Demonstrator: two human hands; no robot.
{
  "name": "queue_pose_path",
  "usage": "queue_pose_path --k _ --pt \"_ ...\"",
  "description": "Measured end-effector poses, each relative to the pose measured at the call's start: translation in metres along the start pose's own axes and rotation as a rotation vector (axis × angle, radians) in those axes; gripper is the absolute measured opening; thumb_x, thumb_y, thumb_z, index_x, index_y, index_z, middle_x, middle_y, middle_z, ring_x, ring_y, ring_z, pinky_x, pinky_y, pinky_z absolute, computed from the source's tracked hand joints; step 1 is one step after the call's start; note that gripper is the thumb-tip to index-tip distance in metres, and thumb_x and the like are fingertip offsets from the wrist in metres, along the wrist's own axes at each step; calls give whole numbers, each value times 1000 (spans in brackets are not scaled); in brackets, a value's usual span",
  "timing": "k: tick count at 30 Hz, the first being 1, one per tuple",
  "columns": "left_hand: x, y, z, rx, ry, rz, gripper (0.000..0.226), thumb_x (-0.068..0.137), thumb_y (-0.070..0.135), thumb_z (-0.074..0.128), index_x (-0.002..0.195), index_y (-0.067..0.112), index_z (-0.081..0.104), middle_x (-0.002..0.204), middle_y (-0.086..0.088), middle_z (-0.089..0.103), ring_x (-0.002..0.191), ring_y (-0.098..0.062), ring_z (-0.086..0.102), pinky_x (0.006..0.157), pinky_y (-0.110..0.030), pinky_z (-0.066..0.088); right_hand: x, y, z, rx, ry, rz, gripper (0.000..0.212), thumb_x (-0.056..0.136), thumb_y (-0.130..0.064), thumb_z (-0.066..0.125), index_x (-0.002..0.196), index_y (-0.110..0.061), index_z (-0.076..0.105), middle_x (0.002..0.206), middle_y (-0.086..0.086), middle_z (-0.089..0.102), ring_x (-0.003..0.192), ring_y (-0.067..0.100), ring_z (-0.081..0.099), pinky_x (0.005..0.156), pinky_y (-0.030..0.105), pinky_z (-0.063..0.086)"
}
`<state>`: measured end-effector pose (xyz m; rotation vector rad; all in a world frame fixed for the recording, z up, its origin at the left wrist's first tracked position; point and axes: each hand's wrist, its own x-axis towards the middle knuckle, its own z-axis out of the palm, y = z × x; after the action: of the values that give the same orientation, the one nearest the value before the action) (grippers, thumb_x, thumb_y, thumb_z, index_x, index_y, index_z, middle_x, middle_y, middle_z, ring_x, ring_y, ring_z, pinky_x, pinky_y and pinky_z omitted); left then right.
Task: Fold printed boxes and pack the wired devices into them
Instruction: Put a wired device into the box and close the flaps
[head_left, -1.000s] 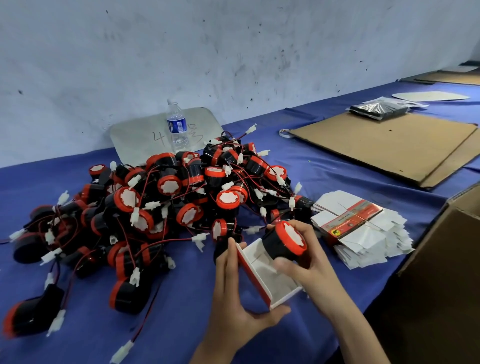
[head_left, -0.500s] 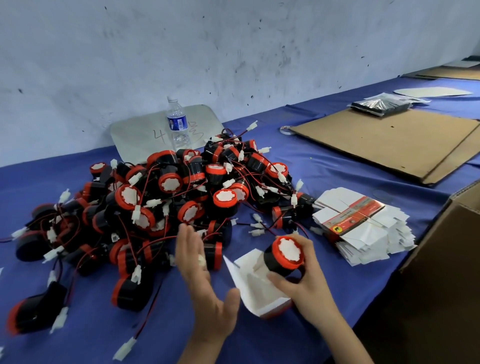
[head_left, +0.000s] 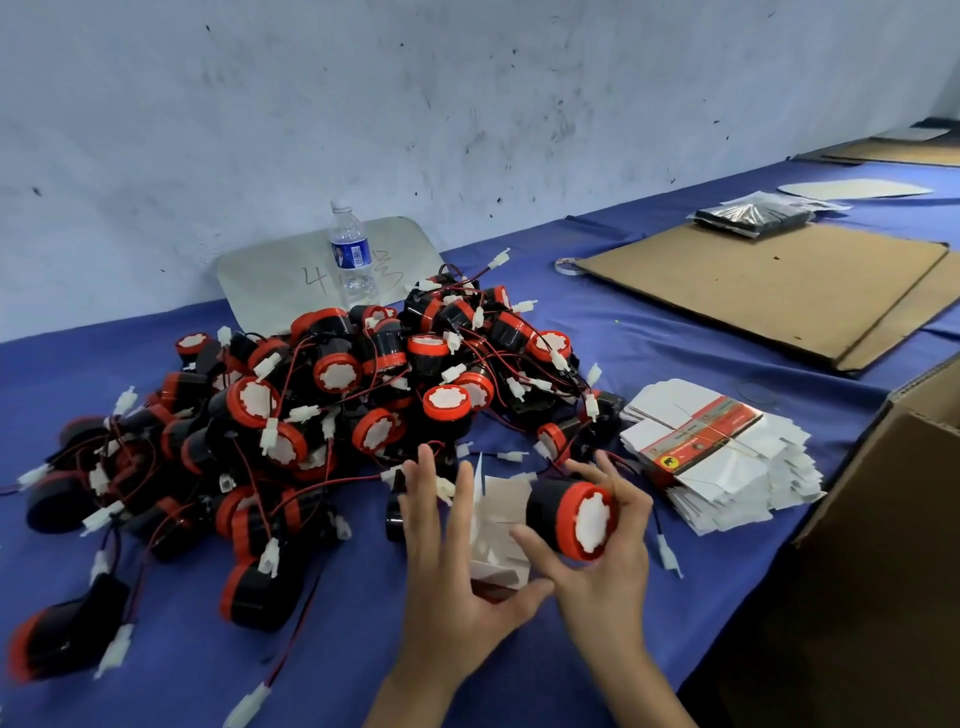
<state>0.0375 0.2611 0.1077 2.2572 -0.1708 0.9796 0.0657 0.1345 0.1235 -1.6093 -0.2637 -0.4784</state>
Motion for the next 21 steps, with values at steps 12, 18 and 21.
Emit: queue_pose_path --k 12,18,21 --pt "-7 -16 6 -69 -177 -277 129 69 48 80 140 53 -27 150 40 -13 139 11 -20 115 -54 19 15 11 -2 -404 -407 -308 58 84 -70 52 130 -38 37 120 -34 36 115 -2 34 96 11 26" --pt "-10 -20 6 -80 -192 -337 121 73 48 74 135 59 -29 149 39 -18 145 -7 -12 114 -45 29 26 7 -1 -273 -400 -179 54 73 -30 82 108 -47 45 108 -20 51 103 -11 47 82 4 38" --pt "-9 -23 8 -50 -201 -344 126 73 39 79 135 58 -30 146 43 -22 142 -7 -14 115 -46 28 24 6 2 -360 -390 -205 43 69 -26 86 101 -23 56 101 -15 54 93 -11 47 76 4 39"
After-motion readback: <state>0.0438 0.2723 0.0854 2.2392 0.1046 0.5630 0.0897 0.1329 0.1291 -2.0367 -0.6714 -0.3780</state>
